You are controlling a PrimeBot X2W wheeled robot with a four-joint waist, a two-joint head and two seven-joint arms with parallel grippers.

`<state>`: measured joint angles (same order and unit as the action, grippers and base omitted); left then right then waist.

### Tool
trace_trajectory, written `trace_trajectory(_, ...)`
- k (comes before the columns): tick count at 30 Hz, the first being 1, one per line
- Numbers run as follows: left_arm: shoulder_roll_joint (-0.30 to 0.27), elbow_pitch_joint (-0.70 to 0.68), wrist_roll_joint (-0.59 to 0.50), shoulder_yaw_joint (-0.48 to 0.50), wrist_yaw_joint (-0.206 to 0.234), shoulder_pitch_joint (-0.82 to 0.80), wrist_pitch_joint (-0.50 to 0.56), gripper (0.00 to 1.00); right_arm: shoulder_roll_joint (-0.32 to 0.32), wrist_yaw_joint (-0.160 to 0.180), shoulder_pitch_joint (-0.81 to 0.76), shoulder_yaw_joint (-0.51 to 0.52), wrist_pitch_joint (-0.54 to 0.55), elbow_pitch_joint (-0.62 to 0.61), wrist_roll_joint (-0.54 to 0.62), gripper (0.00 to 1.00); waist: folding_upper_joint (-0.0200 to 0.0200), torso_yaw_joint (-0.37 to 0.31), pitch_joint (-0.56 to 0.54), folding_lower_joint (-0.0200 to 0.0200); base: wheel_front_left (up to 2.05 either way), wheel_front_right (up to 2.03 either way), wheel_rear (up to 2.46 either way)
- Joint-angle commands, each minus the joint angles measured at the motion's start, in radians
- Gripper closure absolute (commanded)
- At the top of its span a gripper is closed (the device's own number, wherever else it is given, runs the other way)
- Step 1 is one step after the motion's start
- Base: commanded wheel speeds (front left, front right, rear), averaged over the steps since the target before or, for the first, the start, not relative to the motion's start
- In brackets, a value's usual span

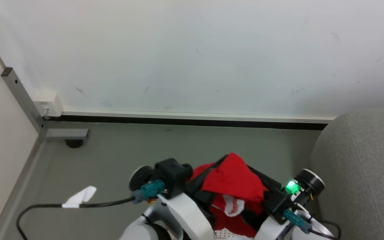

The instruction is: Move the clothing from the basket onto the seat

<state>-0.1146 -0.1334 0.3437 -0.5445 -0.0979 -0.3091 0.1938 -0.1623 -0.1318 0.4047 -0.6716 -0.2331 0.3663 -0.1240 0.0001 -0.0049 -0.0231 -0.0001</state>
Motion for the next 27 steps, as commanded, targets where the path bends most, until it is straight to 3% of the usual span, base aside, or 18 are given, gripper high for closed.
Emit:
trace_trajectory(1, 0.003, -0.003, 0.023, -0.011, -0.007, -0.009, 0.004, 1.0, 0.006, 0.002, 0.03, -0.016, 0.0, 0.036, -0.016, 0.0, -0.0001, 0.004, 0.0, 0.0001, 0.0, 0.0, 0.0)
trace_trajectory(2, 0.006, -0.004, 0.029, -0.019, -0.008, -0.011, 0.004, 1.0, 0.016, 0.002, 0.045, -0.036, 0.008, 0.07, -0.031, 0.0, -0.0001, 0.006, -0.001, 0.0001, 0.0, 0.0, 0.0)
trace_trajectory(3, 0.008, -0.003, 0.031, -0.026, -0.011, -0.013, 0.004, 1.0, 0.022, 0.002, 0.06, -0.052, 0.011, 0.102, -0.047, 0.55, -0.0001, 0.01, -0.002, 0.0001, 0.0, 0.0, 0.0)
trace_trajectory(4, 0.011, -0.001, 0.037, -0.032, -0.012, -0.015, 0.002, 1.0, 0.025, 0.002, 0.074, -0.075, 0.022, 0.133, -0.07, 1.0, -0.0001, 0.014, -0.002, 0.0001, 0.0, 0.0, 0.0)
trace_trajectory(8, 0.01, 0.012, 0.051, -0.013, 0.002, -0.014, -0.011, 1.0, 0.034, 0.002, 0.101, -0.095, 0.002, 0.198, -0.189, 1.0, -0.0001, 0.031, -0.003, 0.0001, 0.0, 0.0, 0.0)
trace_trajectory(14, -0.035, 0.052, 0.036, 0.037, 0.03, 0.008, -0.039, 1.0, 0.017, 0.002, 0.109, -0.059, -0.02, 0.217, -0.343, 1.0, -0.0001, 0.039, 0.006, 0.0001, 0.0, 0.0, 0.0)
trace_trajectory(16, -0.054, 0.072, 0.011, 0.041, 0.036, 0.012, -0.065, 0.54, 0.005, 0.002, 0.118, -0.04, -0.025, 0.215, -0.374, 1.0, -0.0001, 0.037, 0.01, 0.0001, 0.0, 0.0, 0.0)
trace_trajectory(17, -0.055, 0.083, 0.007, 0.038, 0.036, 0.022, -0.076, 0.0, 0.001, 0.002, 0.124, -0.027, -0.025, 0.213, -0.391, 1.0, -0.0001, 0.035, 0.011, 0.0001, 0.0, 0.0, 0.0)
trace_trajectory(27, -0.065, 0.19, -0.028, -0.017, 0.031, 0.116, -0.204, 0.0, -0.038, 0.002, 0.174, 0.116, -0.031, 0.222, -0.393, 1.0, -0.0001, 0.015, 0.017, 0.0001, 0.0, 0.0, 0.0)
